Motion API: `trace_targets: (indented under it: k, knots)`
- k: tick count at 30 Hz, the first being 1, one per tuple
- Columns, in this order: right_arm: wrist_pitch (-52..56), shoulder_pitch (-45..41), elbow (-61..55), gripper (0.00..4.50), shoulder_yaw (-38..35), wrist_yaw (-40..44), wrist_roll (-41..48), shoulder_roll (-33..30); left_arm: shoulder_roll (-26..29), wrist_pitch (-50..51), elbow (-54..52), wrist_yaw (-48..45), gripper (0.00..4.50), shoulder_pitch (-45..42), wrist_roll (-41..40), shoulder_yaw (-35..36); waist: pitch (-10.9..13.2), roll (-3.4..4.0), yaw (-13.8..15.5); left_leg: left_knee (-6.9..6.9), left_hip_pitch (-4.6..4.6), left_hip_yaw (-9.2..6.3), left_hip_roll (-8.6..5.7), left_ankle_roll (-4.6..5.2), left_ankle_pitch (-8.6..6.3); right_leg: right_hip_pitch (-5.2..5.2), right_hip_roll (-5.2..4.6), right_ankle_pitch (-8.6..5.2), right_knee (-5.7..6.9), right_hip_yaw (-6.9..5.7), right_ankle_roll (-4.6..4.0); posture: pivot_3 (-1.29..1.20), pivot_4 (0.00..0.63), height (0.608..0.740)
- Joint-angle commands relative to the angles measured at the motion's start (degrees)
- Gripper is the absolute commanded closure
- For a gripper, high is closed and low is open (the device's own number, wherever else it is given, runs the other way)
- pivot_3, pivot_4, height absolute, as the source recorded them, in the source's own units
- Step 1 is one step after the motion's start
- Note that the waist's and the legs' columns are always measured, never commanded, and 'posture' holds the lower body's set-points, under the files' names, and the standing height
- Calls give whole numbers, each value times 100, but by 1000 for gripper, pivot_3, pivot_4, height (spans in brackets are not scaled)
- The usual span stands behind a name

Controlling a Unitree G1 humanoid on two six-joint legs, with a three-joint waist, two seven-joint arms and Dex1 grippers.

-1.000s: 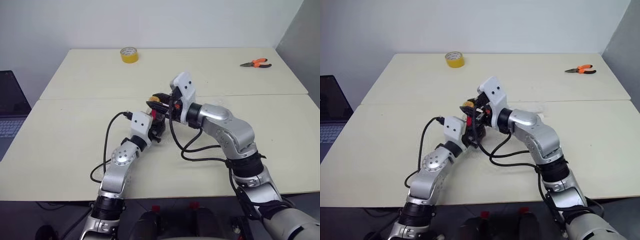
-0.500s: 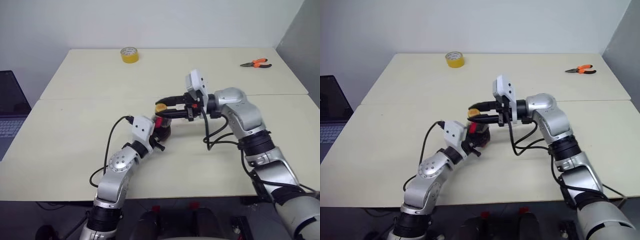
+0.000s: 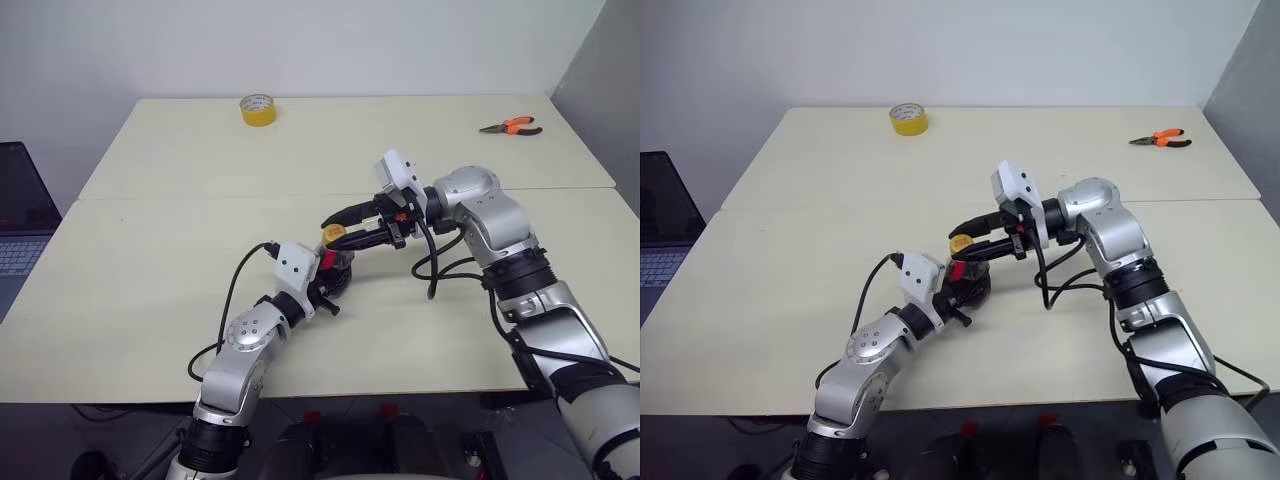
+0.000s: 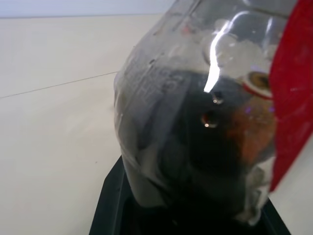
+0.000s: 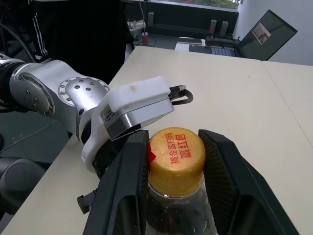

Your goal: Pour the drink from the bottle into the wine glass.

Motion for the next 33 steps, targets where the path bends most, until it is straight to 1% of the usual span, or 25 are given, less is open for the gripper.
trace_targets:
  k: [1, 7, 8, 11, 15, 19, 22, 27, 28, 31, 33]
  knots:
    - [148, 100, -335, 2190, 160, 462, 162, 114, -7, -75, -332, 208, 3476, -197, -136, 419, 0, 0, 0, 0, 0, 0, 0, 0, 0, 0, 0, 0, 0, 0, 0, 0, 150, 740]
    - [288, 118, -577, 181, -57, 297, 248, 102, -5, -65, -285, 176, 3530, -255, -123, 409, 0, 0, 1, 0, 0, -1, 0, 0, 0, 0, 0, 0, 0, -1, 0, 0, 150, 740]
    - [291, 114, -633, 0, -94, 228, 249, 98, -5, -60, -286, 171, 3530, -257, -120, 410, 0, 0, 1, 1, 0, 0, 0, 0, 0, 0, 0, 0, 0, -1, 0, 0, 150, 740]
    - [652, -33, -940, 0, -447, -212, 459, 116, -11, -46, -290, 156, 3545, -255, -121, 414, 0, 0, 3, 2, 0, 0, 0, 0, 0, 1, 0, 0, 1, 0, 0, 0, 150, 740]
    - [833, -102, -1175, 0, -747, -899, 432, 191, -10, -43, -275, 156, 3549, -253, -128, 399, 0, 0, 6, 1, 0, -2, 2, 0, 0, 0, 1, 0, 1, -1, 0, 0, 150, 740]
    - [1512, -156, -1678, 0, -1206, -2052, 661, 457, 6, -65, -228, 176, 3549, -301, -87, 356, 0, 0, 4, 0, 0, -1, 1, 0, 0, -1, 1, 0, 2, 0, 0, 0, 150, 740]
    - [2029, 75, -2349, 0, -1140, -2954, 443, 539, -29, -81, -195, 200, 3550, -312, -91, 341, 0, 1, 5, -1, 0, -2, 0, 0, 0, -2, 0, 0, 2, 0, 0, 0, 150, 740]
    - [2693, 354, -3165, 0, -904, -3904, 256, 585, -54, -103, -150, 269, 3577, -329, -35, 342, 0, 1, 19, 3, 0, -1, -1, 0, 0, 0, 0, 0, 4, 1, 0, 0, 150, 740]
    - [2967, 406, -3411, 0, -801, -4266, 138, 663, -96, -115, -122, 327, 3577, -330, -46, 379, 0, 1, 17, 2, -1, -1, -1, 0, 0, -1, 0, 0, 4, 1, 0, 0, 150, 740]
    - [3439, 482, -3765, 0, -682, -5011, -59, 915, -125, -154, -71, 388, 3583, -336, -46, 405, 0, 1, 3, -4, 1, 2, 1, 0, 0, -4, 1, 0, 5, 5, 0, 0, 150, 740]
    - [3639, 528, -3855, 0, -710, -5303, -49, 1101, -119, -181, -48, 407, 3583, -344, -31, 392, 0, 1, -2, -6, 1, 1, 3, 0, 0, -6, 3, 0, 6, 4, 0, 0, 150, 740]
